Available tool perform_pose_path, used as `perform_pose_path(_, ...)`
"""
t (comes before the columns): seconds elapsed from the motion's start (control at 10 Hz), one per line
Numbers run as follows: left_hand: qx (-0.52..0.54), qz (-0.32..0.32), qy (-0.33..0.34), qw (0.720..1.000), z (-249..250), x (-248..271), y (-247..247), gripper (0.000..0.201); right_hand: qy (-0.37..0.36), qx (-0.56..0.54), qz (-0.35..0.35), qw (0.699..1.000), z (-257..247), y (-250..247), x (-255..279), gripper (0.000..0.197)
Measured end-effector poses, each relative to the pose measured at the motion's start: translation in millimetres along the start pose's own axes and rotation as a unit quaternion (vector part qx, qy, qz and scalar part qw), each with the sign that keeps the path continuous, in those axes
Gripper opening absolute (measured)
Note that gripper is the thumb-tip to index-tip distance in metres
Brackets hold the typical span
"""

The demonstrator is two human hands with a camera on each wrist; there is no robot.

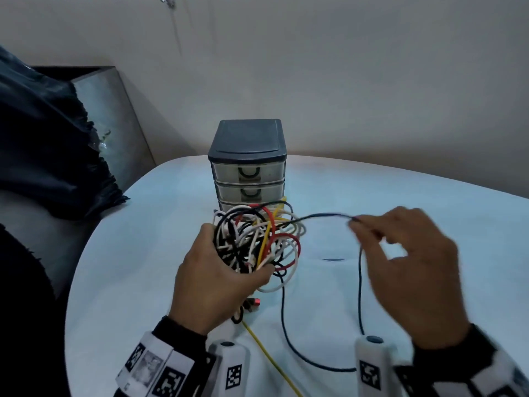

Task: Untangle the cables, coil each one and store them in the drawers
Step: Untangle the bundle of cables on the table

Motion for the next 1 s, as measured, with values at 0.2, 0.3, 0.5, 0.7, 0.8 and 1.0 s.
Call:
perform_pose_path(0.2,-0.003,0.057,-0.015,0.998,-15,-11,-25,0.069,0.244,-0.054,0.080,0.965,93,-26,5,0.012)
perform_pose_path(0.3,-0.035,0.077,-0.025,0.996,-13,-10,-22,0.065,0.279,-0.065,0.121,0.951,102,-25,13,0.017)
perform_pose_path(0.5,-0.084,0.082,-0.098,0.988,-35,-17,-38,0.074,0.340,-0.212,-0.017,0.916,144,-47,3,0.031)
perform_pose_path(0.7,0.227,0.151,-0.129,0.953,-54,-20,-49,0.073,0.417,-0.212,0.034,0.883,149,-10,26,0.034)
perform_pose_path(0.8,0.393,0.109,-0.091,0.908,-37,-20,-34,0.053,0.315,-0.208,0.003,0.926,83,14,17,0.028)
perform_pose_path(1.0,0.519,-0.013,-0.061,0.852,-18,-11,0,0.078,0.203,-0.261,-0.264,0.906,-29,105,53,0.031)
Point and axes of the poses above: each hand's wrist, its own x-axis away from the middle knuckle, its own y-axis out of the palm, z = x × y, the point moved 10 cm from there along -x, towards the middle knuckle, and after that the axes turned 5 degrees about x, right-handed, at the moved point
